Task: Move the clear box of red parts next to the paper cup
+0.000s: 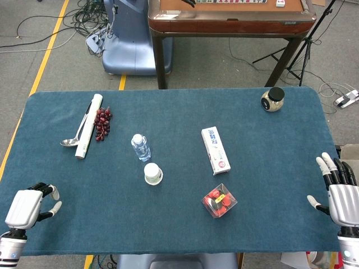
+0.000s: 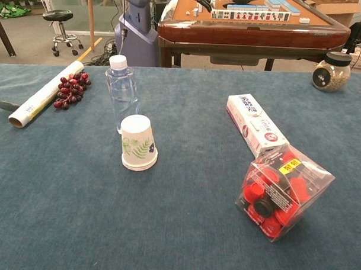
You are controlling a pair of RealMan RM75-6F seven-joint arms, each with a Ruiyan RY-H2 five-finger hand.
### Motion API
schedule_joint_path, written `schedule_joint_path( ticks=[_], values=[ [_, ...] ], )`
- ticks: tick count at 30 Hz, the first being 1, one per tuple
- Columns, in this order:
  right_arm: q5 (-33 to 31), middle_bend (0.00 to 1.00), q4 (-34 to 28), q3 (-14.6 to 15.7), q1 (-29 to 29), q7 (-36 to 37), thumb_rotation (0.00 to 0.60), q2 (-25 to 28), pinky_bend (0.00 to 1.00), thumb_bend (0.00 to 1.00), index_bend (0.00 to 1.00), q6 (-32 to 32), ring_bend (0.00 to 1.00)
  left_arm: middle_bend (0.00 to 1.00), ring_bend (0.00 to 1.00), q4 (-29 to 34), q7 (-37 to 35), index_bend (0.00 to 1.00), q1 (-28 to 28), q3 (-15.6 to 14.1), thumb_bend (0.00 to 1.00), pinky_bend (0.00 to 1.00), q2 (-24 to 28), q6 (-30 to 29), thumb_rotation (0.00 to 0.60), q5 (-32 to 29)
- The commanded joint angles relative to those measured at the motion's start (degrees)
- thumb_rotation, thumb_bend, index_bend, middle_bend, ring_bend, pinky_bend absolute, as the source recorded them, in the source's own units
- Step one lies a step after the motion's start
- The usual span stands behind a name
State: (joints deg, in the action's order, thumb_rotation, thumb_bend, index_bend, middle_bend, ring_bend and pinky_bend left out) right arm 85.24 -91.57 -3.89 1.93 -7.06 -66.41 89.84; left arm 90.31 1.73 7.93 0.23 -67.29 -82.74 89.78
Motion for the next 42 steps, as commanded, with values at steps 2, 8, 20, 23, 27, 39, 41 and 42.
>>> schedule_joint_path(
  ticks=[2,8,20,23,27,39,41,42],
  values=[
    [0.04,0.08,0.28,-0.38,0.31,0.3,0.6,-0.22,0.08,0.0,0.09,-0.19,0.0,0.56,0.43,0.02,0.21,0.6,-0.03,-0.09,0.3,0.58,-0.12,-0.05,0.6,0.01],
    [2.89,0.06,2.2,-0.59,1.02,2.58,0.6,-2.1,0.08,0.0,0.04,0.93,0.0,0.56,0.43,-0.09,0.18,0.6,-0.32,-0.31,0.3,0.58,0.38,0.5,0.6,-1.03],
    [9.94,0.0,4.83,2.73,6.38,-0.76,0.6,-8.13,0.08,0.0,0.0,-6.29,0.0,0.56,0.43,0.21,-0.29,0.6,-0.68,-0.5,0.3,0.58,0.54,0.38,0.6,-1.29],
    [11.7,0.0,5.7,3.24,7.7,-1.08,0.6,-9.81,0.08,0.0,0.0,-7.4,0.0,0.56,0.43,0.27,-0.6,0.6,-0.79,-0.42,0.3,0.58,0.76,0.3,0.6,-1.54],
    [14.41,0.0,5.83,3.99,9.23,-2.68,0.6,-11.69,0.08,0.0,0.0,-8.23,0.0,0.56,0.43,0.39,-2.14,0.6,-0.79,-0.19,0.3,0.58,1.18,0.23,0.6,-1.73],
    [17.75,0.0,5.56,5.88,11.91,-6.08,0.6,-15.25,0.08,0.0,0.0,-11.23,0.0,0.56,0.43,0.96,-2.67,0.6,-0.69,-0.39,0.3,0.58,1.62,0.4,0.6,-1.27],
    [18.14,0.0,6.1,5.92,12.33,-6.24,0.6,-16.24,0.07,0.0,0.0,-11.47,0.0,0.56,0.43,0.99,-2.66,0.6,-0.64,-0.37,0.3,0.58,1.64,0.55,0.6,-1.36],
    [18.83,0.0,6.98,5.89,12.62,-6.17,0.6,-17.22,0.06,0.0,0.0,-11.09,0.0,0.56,0.43,1.03,-2.64,0.6,-0.59,-0.38,0.3,0.58,1.65,0.63,0.6,-1.35]
  ],
)
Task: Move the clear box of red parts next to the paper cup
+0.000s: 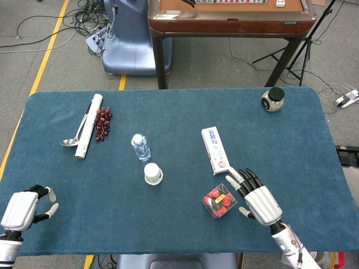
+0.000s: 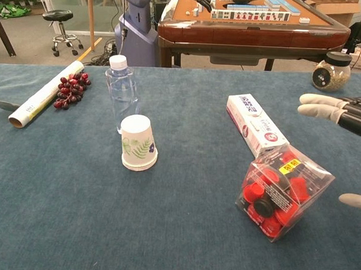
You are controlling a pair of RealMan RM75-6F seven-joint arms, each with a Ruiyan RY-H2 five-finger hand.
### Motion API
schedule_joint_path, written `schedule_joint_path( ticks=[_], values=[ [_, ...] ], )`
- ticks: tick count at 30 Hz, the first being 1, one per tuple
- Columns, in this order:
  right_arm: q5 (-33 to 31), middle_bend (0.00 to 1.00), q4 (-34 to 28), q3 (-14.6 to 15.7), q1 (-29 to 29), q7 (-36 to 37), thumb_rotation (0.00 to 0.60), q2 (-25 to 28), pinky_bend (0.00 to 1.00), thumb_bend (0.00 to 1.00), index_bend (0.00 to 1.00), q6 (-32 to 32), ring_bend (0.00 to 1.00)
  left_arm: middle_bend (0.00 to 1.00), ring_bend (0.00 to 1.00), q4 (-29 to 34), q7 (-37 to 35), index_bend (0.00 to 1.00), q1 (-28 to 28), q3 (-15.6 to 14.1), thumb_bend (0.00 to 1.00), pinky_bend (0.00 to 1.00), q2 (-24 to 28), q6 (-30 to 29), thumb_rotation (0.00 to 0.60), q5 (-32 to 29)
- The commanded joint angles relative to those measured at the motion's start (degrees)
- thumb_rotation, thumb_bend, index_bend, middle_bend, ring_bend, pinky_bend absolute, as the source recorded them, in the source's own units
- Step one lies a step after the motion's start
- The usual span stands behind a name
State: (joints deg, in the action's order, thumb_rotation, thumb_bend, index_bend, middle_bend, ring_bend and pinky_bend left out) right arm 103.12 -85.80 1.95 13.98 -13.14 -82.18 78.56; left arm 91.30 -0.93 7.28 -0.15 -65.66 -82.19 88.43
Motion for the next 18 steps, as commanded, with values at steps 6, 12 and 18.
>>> schedule_joint_path(
  ticks=[6,12,18],
  values=[
    [3.13,0.0,5.46,0.31,2.01,-0.06,0.6,-5.5,0.0,0.0,0.0,0.54,0.0,0.56,0.43,0.16,-0.58,0.6,0.06,0.03,0.3,0.58,0.27,-0.02,0.6,0.11],
    [2.9,0.0,6.89,0.22,3.36,-2.19,0.6,-6.25,0.0,0.0,0.0,-1.26,0.0,0.56,0.43,0.35,-1.71,0.6,-0.1,0.24,0.3,0.58,0.78,-0.42,0.6,-0.05],
    [2.82,0.0,7.83,0.55,4.39,-2.46,0.6,-6.66,0.0,0.0,0.0,-2.19,0.0,0.56,0.43,0.4,-2.06,0.6,0.0,0.13,0.3,0.58,0.96,-0.09,0.6,0.01]
  ],
)
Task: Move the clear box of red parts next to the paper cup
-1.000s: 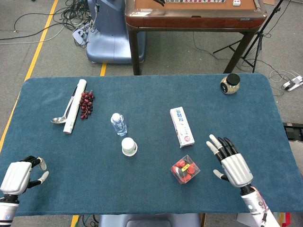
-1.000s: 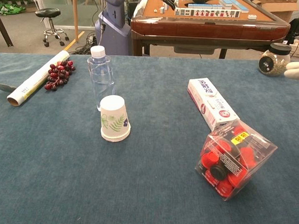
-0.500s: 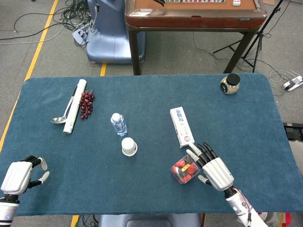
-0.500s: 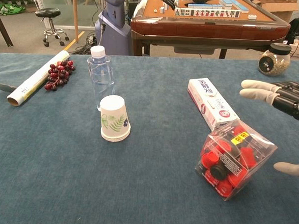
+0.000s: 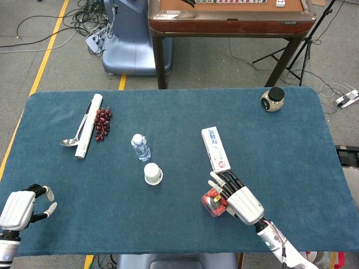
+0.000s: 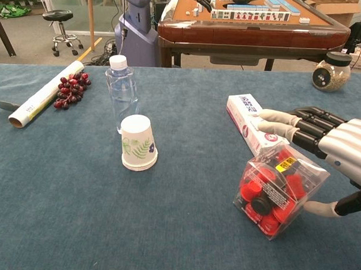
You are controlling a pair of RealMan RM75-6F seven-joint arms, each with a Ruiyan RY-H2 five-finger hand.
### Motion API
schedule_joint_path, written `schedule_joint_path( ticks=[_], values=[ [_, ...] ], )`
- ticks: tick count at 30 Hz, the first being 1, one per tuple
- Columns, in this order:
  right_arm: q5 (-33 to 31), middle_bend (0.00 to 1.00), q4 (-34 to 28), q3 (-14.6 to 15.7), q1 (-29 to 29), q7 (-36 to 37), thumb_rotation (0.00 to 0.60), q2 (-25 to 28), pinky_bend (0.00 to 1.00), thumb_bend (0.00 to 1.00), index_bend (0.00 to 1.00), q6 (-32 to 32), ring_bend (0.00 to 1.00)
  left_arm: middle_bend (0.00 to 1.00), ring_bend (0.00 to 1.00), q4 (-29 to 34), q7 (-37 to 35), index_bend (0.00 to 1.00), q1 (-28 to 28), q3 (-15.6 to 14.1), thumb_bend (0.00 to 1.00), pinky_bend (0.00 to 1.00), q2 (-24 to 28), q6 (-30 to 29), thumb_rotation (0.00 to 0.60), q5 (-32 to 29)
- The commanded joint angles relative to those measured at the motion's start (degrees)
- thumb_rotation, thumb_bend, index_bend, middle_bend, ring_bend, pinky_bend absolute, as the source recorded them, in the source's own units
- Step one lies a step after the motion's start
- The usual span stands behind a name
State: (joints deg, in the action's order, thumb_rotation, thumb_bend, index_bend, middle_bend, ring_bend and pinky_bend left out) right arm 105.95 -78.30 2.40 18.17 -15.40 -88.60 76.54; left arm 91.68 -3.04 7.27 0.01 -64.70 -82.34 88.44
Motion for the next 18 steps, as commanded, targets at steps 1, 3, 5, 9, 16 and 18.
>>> schedule_joint_path(
  ticks=[1,3,5,9,16,18],
  values=[
    [-0.05,0.0,0.58,0.12,0.32,-0.27,0.6,-0.39,0.0,0.0,0.0,-0.27,0.0,0.56,0.43,0.04,0.06,0.6,0.01,-0.03,0.3,0.58,0.0,0.04,0.6,0.02],
    [-0.37,0.0,1.22,-0.06,0.65,-0.48,0.6,-0.82,0.0,0.0,0.0,-0.56,0.0,0.56,0.43,0.09,0.05,0.6,-0.02,-0.01,0.3,0.58,0.02,-0.06,0.6,0.05],
    [-0.78,0.0,1.8,-0.33,1.05,-0.68,0.6,-1.35,0.0,0.0,0.0,-0.98,0.0,0.56,0.43,0.1,-0.02,0.6,-0.04,0.01,0.3,0.58,0.03,-0.09,0.6,0.02],
    [-1.27,0.0,2.73,-0.82,1.97,-0.66,0.6,-2.4,0.0,0.0,0.0,-1.59,0.0,0.56,0.43,0.0,-0.03,0.6,0.0,0.05,0.3,0.58,0.0,0.05,0.6,-0.13],
    [-1.89,0.0,4.36,-1.87,3.56,-0.37,0.6,-4.87,0.0,0.0,0.0,-1.82,0.0,0.56,0.43,-0.05,-0.66,0.6,0.03,0.07,0.3,0.58,0.07,0.25,0.6,-0.29],
    [-1.89,0.0,4.96,-2.07,3.97,-0.17,0.6,-5.76,0.0,0.0,0.0,-1.72,0.0,0.56,0.43,-0.13,-0.79,0.6,0.06,0.12,0.3,0.58,0.09,0.35,0.6,-0.43]
  ],
)
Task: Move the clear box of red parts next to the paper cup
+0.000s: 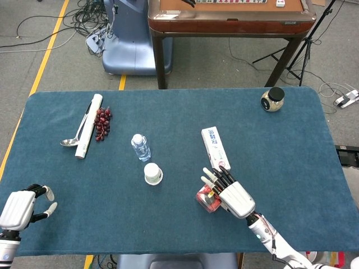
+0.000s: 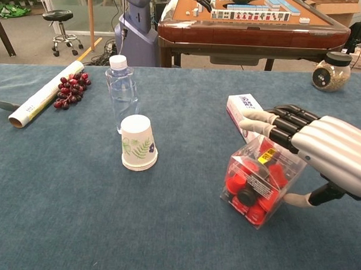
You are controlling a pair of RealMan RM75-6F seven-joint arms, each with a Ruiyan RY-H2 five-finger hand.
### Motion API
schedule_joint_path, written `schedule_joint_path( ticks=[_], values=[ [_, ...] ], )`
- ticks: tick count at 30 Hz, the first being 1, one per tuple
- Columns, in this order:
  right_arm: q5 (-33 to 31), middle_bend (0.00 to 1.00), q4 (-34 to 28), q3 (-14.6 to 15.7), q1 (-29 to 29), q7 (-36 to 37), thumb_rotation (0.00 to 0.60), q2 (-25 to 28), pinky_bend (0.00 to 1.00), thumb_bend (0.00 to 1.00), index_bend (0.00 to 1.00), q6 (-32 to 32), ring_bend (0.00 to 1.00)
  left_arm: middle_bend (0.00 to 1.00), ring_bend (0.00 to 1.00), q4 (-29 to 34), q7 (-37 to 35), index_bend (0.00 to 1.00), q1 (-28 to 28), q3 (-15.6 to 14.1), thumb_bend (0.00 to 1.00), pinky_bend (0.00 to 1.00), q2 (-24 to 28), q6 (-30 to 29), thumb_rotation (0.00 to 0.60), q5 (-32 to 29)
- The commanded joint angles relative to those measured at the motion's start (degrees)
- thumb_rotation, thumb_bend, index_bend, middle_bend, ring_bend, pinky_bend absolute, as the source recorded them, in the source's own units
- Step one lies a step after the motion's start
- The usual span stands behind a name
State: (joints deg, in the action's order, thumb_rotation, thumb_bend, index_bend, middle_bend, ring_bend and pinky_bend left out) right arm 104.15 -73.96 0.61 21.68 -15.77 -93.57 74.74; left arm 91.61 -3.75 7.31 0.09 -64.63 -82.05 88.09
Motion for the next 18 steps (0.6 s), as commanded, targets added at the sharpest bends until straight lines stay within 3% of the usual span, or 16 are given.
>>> schedule_joint_path(
  ticks=[1,18],
  values=[
    [-0.11,0.0,1.08,-0.4,0.81,0.3,0.6,-1.47,0.0,0.0,0.0,-0.03,0.0,0.56,0.43,-0.11,-0.12,0.6,0.02,0.08,0.3,0.58,0.02,0.06,0.6,-0.15],
    [-3.38,0.0,3.7,-3.53,5.05,-0.38,0.6,-6.96,0.0,0.0,0.0,-2.05,0.0,0.56,0.43,-0.54,-2.31,0.6,0.0,0.5,0.3,0.58,0.59,0.6,0.6,-1.35]
  ],
)
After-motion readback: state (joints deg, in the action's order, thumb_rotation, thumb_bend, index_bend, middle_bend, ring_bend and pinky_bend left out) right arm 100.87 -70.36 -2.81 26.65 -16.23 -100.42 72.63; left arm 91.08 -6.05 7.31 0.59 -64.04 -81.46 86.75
